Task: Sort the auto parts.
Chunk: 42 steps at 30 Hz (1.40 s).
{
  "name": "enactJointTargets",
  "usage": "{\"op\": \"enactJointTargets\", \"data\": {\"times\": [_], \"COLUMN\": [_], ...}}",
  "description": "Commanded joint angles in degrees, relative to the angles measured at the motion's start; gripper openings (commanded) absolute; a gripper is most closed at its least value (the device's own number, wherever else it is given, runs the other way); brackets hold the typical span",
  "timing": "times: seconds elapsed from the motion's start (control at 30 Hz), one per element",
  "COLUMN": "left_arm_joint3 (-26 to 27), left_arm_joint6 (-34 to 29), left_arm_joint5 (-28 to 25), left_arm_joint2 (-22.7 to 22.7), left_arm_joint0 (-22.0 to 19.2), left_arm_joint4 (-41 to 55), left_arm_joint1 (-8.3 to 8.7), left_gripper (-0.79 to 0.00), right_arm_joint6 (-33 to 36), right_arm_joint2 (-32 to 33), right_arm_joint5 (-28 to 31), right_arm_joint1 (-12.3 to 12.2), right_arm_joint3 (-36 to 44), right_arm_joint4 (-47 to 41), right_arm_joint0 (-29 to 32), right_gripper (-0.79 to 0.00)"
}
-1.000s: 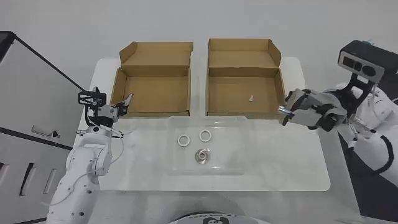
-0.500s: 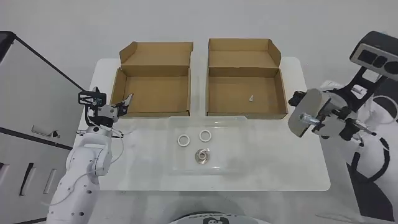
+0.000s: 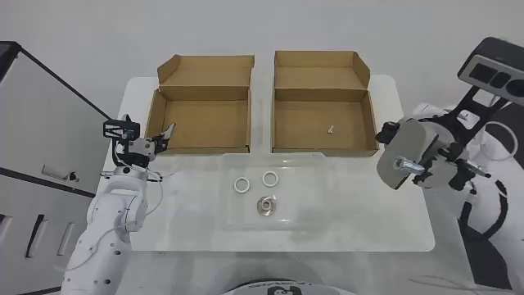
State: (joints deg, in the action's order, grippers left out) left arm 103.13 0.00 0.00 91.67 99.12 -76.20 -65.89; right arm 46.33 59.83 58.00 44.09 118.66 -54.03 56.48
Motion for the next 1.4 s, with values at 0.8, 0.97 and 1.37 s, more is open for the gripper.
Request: {"op": "enactJointTargets", "data": {"times": [0.8,0.97,1.37], "left_arm_joint3": [0.00,0.00,0.00], "left_arm_joint6": [0.00,0.00,0.00], "left_arm_joint5": [0.00,0.00,0.00], "left_arm_joint2": [0.00,0.00,0.00], "left_arm_joint0": [0.00,0.00,0.00], "left_arm_joint4": [0.00,0.00,0.00], "left_arm_joint1": [0.00,0.00,0.00], "left_gripper": [0.000,0.000,0.000], "right_arm_joint6": [0.00,0.00,-2.11], "right_arm_joint2": [0.06,0.06,-2.62], "right_arm_joint5": [0.00,0.00,-0.56], "right_arm_joint1": [-0.05,-0.05,2.10], "right_arm_joint3": [-0.01,-0.01,2.56], "right_arm_joint4": [0.00,0.00,-5.18], "right_arm_joint0": [0.06,0.06,2.29], "right_gripper": [-0.785,-0.785,-0.785]}}
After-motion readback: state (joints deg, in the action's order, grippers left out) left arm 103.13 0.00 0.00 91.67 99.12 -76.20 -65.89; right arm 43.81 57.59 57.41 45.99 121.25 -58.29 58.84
